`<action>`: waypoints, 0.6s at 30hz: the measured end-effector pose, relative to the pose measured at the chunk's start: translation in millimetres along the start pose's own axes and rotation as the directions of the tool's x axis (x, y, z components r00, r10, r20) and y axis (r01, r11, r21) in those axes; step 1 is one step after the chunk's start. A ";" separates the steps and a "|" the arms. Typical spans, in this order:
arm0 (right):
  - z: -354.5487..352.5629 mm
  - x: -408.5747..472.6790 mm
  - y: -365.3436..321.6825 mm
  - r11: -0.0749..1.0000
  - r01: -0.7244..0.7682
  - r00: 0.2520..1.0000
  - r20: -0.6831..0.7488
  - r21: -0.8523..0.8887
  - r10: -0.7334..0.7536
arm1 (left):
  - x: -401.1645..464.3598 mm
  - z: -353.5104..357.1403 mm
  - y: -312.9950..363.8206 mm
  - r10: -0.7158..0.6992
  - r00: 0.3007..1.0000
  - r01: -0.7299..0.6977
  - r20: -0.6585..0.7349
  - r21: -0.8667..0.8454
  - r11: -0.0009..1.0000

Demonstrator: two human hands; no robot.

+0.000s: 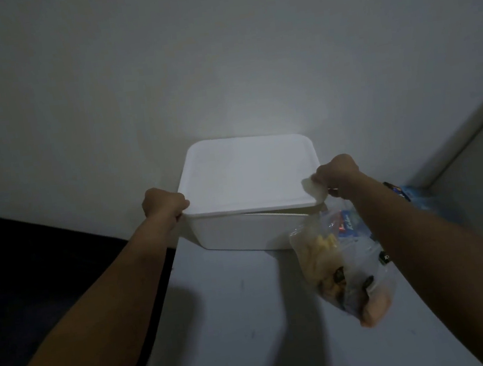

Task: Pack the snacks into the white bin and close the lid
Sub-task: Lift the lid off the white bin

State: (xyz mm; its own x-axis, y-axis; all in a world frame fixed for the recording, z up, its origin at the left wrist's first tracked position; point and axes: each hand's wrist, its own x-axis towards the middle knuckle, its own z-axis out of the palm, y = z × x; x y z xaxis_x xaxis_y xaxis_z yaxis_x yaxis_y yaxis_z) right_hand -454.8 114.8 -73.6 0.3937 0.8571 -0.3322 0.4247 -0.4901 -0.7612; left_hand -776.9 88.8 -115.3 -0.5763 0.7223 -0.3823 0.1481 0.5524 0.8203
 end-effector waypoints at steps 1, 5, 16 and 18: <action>-3.0 -1.9 -4.8 0.999 -0.011 1.000 -0.001 0.034 0.011 | 0.1 -0.7 0.2 -0.002 1.000 0.002 0.005 -0.016 1.000; -17.2 -16.4 -28.2 0.980 0.007 0.999 0.039 0.201 -0.015 | -0.8 -3.3 2.1 -0.013 0.999 0.015 0.030 -0.068 0.998; -27.4 -34.6 -35.3 0.948 0.027 0.997 0.064 0.317 -0.050 | -20.7 -19.5 31.5 0.055 0.997 -0.066 -0.047 -0.260 0.963; -33.3 -40.8 -31.6 0.948 0.059 0.991 0.099 0.313 -0.095 | -25.4 -26.6 37.4 0.085 0.994 -0.100 -0.065 -0.290 0.952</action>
State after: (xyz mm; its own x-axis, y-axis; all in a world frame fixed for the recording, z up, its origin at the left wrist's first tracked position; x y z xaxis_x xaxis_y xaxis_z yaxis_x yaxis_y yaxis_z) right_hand -457.0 90.0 -17.5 0.2687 0.9112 -0.3123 0.1703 -0.3640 -0.9157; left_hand -778.1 80.1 -63.6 -0.6130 0.7378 -0.2827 -0.0343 0.3326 0.9424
